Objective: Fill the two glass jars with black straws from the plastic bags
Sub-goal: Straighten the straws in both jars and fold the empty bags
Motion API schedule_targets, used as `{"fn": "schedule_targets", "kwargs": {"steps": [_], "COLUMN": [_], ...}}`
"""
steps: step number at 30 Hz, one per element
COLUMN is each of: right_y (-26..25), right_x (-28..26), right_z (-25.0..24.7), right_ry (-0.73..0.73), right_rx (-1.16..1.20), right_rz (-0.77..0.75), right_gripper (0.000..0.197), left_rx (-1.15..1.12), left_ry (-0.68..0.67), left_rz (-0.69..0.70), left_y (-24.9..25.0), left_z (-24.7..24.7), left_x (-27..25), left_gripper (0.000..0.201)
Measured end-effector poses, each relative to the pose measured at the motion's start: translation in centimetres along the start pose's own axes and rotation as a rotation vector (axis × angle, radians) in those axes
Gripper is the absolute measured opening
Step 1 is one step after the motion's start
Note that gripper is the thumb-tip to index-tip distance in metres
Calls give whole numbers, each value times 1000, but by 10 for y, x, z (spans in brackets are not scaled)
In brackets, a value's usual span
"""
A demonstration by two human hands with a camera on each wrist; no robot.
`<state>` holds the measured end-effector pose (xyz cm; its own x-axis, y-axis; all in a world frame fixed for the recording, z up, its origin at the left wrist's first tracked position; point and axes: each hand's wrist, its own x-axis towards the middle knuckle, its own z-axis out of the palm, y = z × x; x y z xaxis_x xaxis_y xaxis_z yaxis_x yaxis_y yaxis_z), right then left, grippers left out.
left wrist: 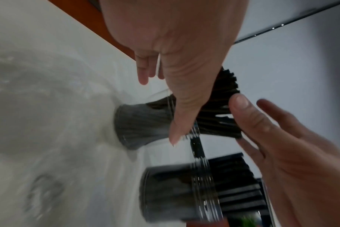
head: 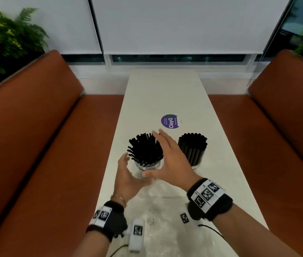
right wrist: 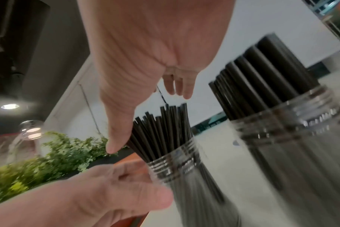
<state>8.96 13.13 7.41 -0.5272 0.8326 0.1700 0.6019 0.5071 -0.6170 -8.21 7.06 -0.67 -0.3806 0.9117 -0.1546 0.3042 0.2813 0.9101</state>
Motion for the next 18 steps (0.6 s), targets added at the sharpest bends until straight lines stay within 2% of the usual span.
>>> {"fn": "schedule_targets", "kwargs": {"steps": [3,6,8,14,16,18], "right_y": [4,8,9,-13,-21,-27], "right_x": [12,21,24,37,45,54], "right_z": [17,29,35,55,63,71], "right_ry": [39,71,102,264,290,334], "right_rx": [153,290,334,297,194,20], "right_rz": [169,255,270,149,99,67], "right_gripper": [145,150,146,103,81,56], "left_rx": [10,7,-9,91,125,188], "left_ry": [-145,-158,-166,-142,-157,-158], "left_rz": [49,31,29,164,166,144], "left_y": [3,-1,-7,-7,-2,0], "left_z": [-2,0,5,18,21,20], "left_x": [23,37,42,39,36,35], "left_gripper": [115,104,93,82,78,63]}}
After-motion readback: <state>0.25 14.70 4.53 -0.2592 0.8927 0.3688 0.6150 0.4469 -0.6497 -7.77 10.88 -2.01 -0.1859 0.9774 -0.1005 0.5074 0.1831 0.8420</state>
